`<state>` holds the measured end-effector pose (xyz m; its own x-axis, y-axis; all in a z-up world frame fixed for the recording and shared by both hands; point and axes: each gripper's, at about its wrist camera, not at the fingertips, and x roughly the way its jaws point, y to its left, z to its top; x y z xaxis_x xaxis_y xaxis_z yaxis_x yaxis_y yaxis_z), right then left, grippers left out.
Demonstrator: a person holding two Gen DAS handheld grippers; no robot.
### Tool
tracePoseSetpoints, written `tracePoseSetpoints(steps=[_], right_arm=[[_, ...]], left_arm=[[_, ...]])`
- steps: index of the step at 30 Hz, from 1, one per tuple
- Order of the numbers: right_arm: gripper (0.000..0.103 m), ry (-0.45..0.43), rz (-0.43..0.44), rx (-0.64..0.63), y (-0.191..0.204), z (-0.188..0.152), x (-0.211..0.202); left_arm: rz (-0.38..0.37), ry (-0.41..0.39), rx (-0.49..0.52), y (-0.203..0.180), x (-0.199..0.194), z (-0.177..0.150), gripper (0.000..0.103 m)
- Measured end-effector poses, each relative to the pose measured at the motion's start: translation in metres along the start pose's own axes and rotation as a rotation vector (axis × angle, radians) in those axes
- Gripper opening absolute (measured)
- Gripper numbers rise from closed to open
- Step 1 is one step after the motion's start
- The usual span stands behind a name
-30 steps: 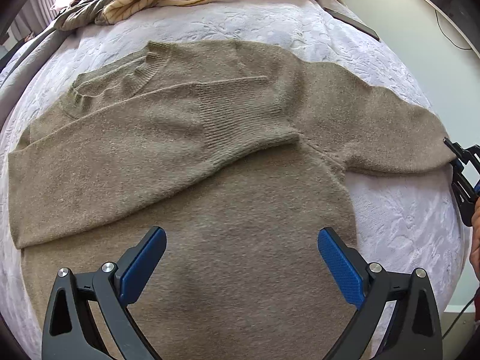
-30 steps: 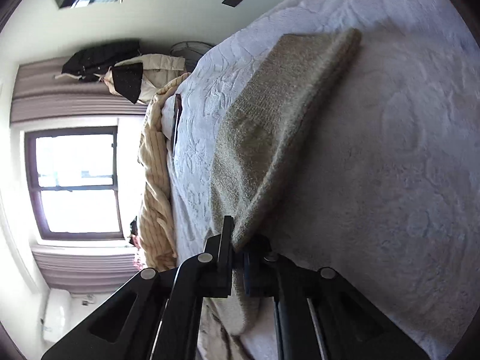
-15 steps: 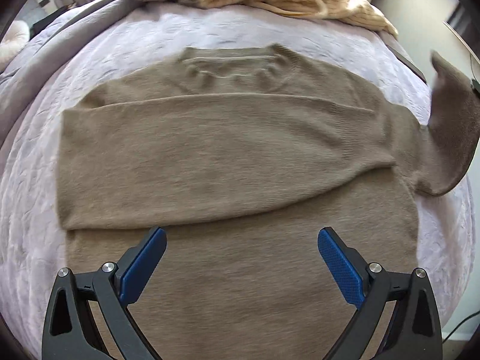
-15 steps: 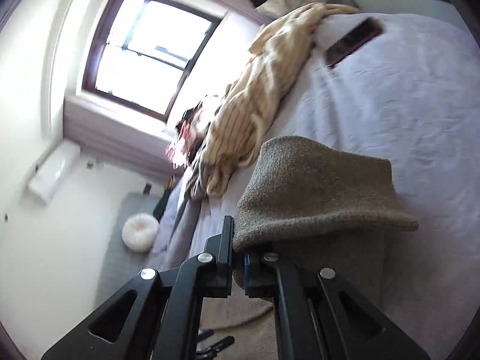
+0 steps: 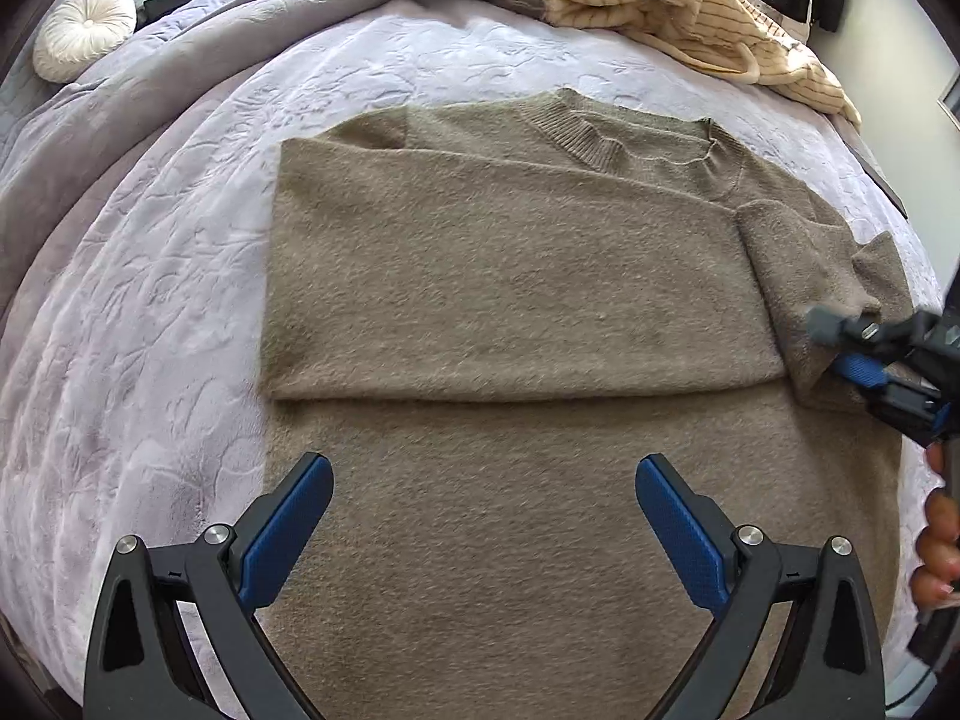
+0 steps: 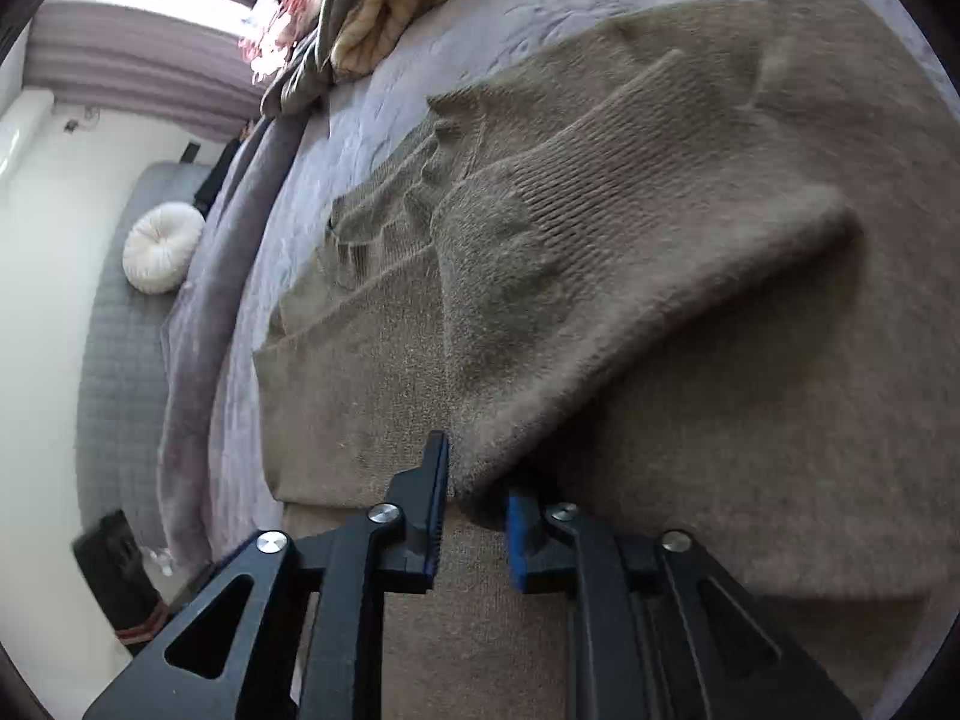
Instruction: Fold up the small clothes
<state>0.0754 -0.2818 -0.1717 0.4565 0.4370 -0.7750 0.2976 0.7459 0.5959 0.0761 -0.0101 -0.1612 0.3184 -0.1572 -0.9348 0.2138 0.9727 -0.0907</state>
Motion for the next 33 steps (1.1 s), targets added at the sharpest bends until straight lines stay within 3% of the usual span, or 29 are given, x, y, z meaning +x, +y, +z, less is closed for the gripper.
tracePoseSetpoints(steps=[1, 3, 6, 8, 9, 13, 17, 21, 26, 28, 29, 33], right_arm=[[0.041, -0.044, 0.013, 0.030, -0.003, 0.001, -0.009], [0.041, -0.154, 0.052, 0.104, -0.011, 0.009, -0.028], [0.040, -0.197, 0.091, 0.227, -0.023, 0.034, -0.032], [0.007, -0.180, 0.083, 0.260, -0.020, 0.040, -0.022], [0.007, -0.173, 0.084, 0.242, -0.012, 0.043, -0.018], [0.007, -0.148, 0.088, -0.069, 0.057, 0.042, -0.006], [0.007, -0.046, 0.020, -0.387, 0.129, 0.019, 0.038], [0.007, 0.075, -0.052, -0.526, 0.150, -0.008, 0.087], [0.019, 0.206, -0.152, -0.587, 0.137, -0.038, 0.116], [0.042, 0.190, -0.138, -0.575, 0.134, -0.042, 0.105], [0.047, 0.180, -0.124, -0.552, 0.129, -0.042, 0.097], [0.048, 0.135, -0.062, -0.387, 0.100, -0.039, 0.057]], left_arm=[[-0.004, 0.000, -0.007, 0.003, 0.000, -0.001, 0.101], [-0.016, -0.002, -0.029, 0.014, -0.005, -0.004, 0.101], [-0.028, -0.023, -0.054, 0.025, -0.011, -0.004, 0.101], [-0.027, -0.032, -0.062, 0.032, -0.015, -0.004, 0.101], [-0.029, -0.037, -0.065, 0.036, -0.019, -0.004, 0.101], [-0.048, -0.058, -0.077, 0.055, -0.026, -0.007, 0.101], [-0.070, -0.053, -0.101, 0.071, -0.026, -0.005, 0.101], [-0.123, -0.047, -0.148, 0.083, -0.023, 0.000, 0.101], [-0.253, -0.047, -0.189, 0.084, -0.014, 0.013, 0.101], [-0.306, -0.034, -0.196, 0.079, -0.008, 0.020, 0.101], [-0.328, -0.027, -0.200, 0.077, -0.005, 0.023, 0.101], [-0.409, 0.002, -0.218, 0.062, 0.008, 0.035, 0.101]])
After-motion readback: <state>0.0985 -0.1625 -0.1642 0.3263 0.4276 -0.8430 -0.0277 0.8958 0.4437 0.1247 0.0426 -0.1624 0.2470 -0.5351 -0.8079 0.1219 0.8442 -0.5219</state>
